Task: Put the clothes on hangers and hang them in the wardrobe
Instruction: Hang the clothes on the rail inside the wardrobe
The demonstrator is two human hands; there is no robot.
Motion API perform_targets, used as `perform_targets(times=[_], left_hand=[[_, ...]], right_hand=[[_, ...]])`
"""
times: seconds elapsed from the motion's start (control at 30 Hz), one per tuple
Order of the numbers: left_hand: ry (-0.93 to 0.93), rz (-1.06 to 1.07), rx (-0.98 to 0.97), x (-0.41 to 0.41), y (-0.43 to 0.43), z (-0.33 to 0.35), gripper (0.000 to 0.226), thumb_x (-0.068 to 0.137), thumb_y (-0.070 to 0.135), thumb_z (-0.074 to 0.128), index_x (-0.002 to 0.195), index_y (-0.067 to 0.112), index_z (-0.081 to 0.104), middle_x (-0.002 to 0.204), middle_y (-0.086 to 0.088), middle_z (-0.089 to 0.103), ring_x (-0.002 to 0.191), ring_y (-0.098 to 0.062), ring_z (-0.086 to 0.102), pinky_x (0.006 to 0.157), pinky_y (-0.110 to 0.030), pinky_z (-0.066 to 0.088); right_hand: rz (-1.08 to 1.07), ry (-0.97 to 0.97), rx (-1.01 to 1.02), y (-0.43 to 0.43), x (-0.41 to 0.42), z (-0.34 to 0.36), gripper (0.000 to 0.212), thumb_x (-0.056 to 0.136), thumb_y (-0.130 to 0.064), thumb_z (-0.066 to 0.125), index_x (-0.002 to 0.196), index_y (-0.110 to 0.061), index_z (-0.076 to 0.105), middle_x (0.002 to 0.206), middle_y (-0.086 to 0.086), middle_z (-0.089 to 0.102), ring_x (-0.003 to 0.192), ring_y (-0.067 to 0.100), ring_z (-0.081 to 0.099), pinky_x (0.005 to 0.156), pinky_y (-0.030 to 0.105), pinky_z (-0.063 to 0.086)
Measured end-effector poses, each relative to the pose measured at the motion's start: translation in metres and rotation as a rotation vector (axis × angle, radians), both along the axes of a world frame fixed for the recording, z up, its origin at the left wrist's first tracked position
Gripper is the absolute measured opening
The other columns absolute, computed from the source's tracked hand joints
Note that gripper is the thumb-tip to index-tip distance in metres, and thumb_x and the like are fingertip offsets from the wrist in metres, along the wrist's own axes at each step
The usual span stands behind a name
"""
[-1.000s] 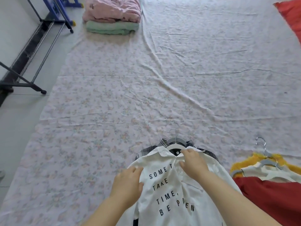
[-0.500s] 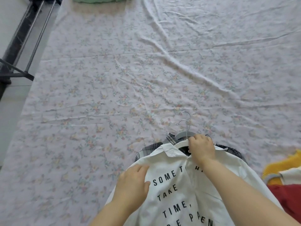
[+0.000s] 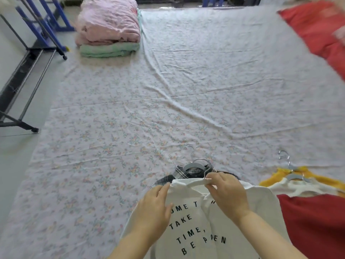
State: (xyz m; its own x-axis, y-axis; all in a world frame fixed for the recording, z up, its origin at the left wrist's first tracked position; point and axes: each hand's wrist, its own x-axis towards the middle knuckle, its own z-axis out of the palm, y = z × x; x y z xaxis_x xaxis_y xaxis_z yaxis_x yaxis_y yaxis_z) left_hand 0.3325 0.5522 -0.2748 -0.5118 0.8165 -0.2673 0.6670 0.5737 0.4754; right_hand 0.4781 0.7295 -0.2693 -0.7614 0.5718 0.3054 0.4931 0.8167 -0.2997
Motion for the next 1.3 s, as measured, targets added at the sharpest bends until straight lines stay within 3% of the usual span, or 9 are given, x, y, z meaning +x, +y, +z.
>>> perform_targets(times=[0.27, 0.33, 0.43, 0.57, 0.67, 0.87, 1.0, 1.1, 1.3], left_hand=[[-0.008, -0.141, 0.310, 0.029, -0.048, 0.095, 0.044, 0.096, 0.034, 0.039, 0.139, 0.038, 0.032, 0.136, 0.021, 0.039, 0.124, -0.001, 0.033, 0.102, -0.018, 0.020], [0.004, -0.229, 0.410, 0.038, -0.064, 0.122, 0.041, 0.091, 0.023, 0.055, 0.131, 0.028, 0.049, 0.127, 0.010, 0.053, 0.117, -0.012, 0.047, 0.101, -0.028, 0.031], [0.072, -0.371, 0.606, 0.056, -0.087, 0.162, 0.034, 0.076, 0.008, 0.071, 0.109, 0.013, 0.069, 0.103, -0.002, 0.068, 0.092, -0.025, 0.065, 0.078, -0.044, 0.053], [0.112, -0.560, 0.773, 0.088, -0.114, 0.213, 0.037, 0.067, 0.006, 0.079, 0.102, 0.013, 0.071, 0.097, 0.002, 0.069, 0.086, -0.021, 0.067, 0.075, -0.044, 0.054], [0.115, -0.728, 0.829, 0.121, -0.132, 0.242, 0.029, 0.077, 0.021, 0.063, 0.105, 0.017, 0.069, 0.099, 0.005, 0.068, 0.088, -0.018, 0.066, 0.078, -0.041, 0.053], [-0.050, -1.023, 0.978, 0.226, -0.171, 0.277, 0.032, 0.079, 0.026, 0.055, 0.107, 0.019, 0.068, 0.102, 0.006, 0.067, 0.094, -0.020, 0.063, 0.088, -0.042, 0.048], [-0.198, -1.241, 1.079, 0.309, -0.226, 0.298, 0.037, 0.082, 0.033, 0.043, 0.106, 0.019, 0.067, 0.099, 0.005, 0.065, 0.096, -0.011, 0.048, 0.091, -0.027, 0.031], [-0.323, -1.404, 1.107, 0.371, -0.291, 0.311, 0.037, 0.083, 0.033, 0.042, 0.107, 0.019, 0.067, 0.098, 0.004, 0.064, 0.094, -0.012, 0.048, 0.090, -0.029, 0.033], [-0.508, -1.715, 1.054, 0.459, -0.449, 0.334, 0.041, 0.084, 0.035, 0.039, 0.108, 0.018, 0.068, 0.100, 0.003, 0.065, 0.089, -0.023, 0.061, 0.086, -0.031, 0.041]], right_hand=[[-0.185, 0.147, 0.202, -0.097, 0.065, 0.132, 0.025, 0.069, -0.024, 0.081, 0.087, -0.027, 0.064, 0.071, -0.009, 0.064, 0.060, 0.015, 0.062, 0.056, 0.028, 0.052], [-0.277, 0.179, 0.257, -0.131, 0.083, 0.163, 0.017, 0.077, -0.030, 0.069, 0.090, -0.031, 0.058, 0.072, -0.010, 0.063, 0.061, 0.015, 0.062, 0.055, 0.027, 0.051], [-0.463, 0.225, 0.323, -0.186, 0.113, 0.205, 0.020, 0.070, -0.021, 0.080, 0.087, -0.026, 0.070, 0.070, -0.009, 0.062, 0.061, 0.013, 0.060, 0.051, 0.025, 0.050], [-0.674, 0.243, 0.390, -0.261, 0.159, 0.247, 0.033, 0.062, -0.015, 0.085, 0.092, -0.021, 0.075, 0.069, -0.006, 0.062, 0.058, 0.011, 0.058, 0.046, 0.022, 0.049], [-0.817, 0.221, 0.457, -0.316, 0.198, 0.273, 0.036, 0.061, -0.017, 0.086, 0.095, -0.021, 0.075, 0.069, -0.007, 0.062, 0.054, 0.008, 0.056, 0.044, 0.018, 0.047], [-1.123, 0.164, 0.602, -0.443, 0.286, 0.319, 0.037, 0.063, -0.023, 0.085, 0.098, -0.022, 0.073, 0.077, -0.010, 0.065, 0.056, 0.005, 0.058, 0.046, 0.014, 0.045], [-1.405, 0.132, 0.655, -0.552, 0.339, 0.341, 0.036, 0.066, -0.029, 0.082, 0.100, -0.023, 0.072, 0.075, -0.008, 0.064, 0.062, 0.008, 0.060, 0.046, 0.017, 0.048], [-1.609, 0.154, 0.631, -0.651, 0.367, 0.354, 0.043, 0.063, -0.024, 0.085, 0.104, -0.020, 0.070, 0.084, -0.006, 0.067, 0.068, 0.011, 0.065, 0.053, 0.023, 0.053], [-2.008, 0.104, 0.642, -0.841, 0.381, 0.375, 0.042, 0.065, -0.025, 0.083, 0.103, -0.024, 0.067, 0.081, -0.011, 0.063, 0.067, 0.010, 0.063, 0.054, 0.025, 0.051]])
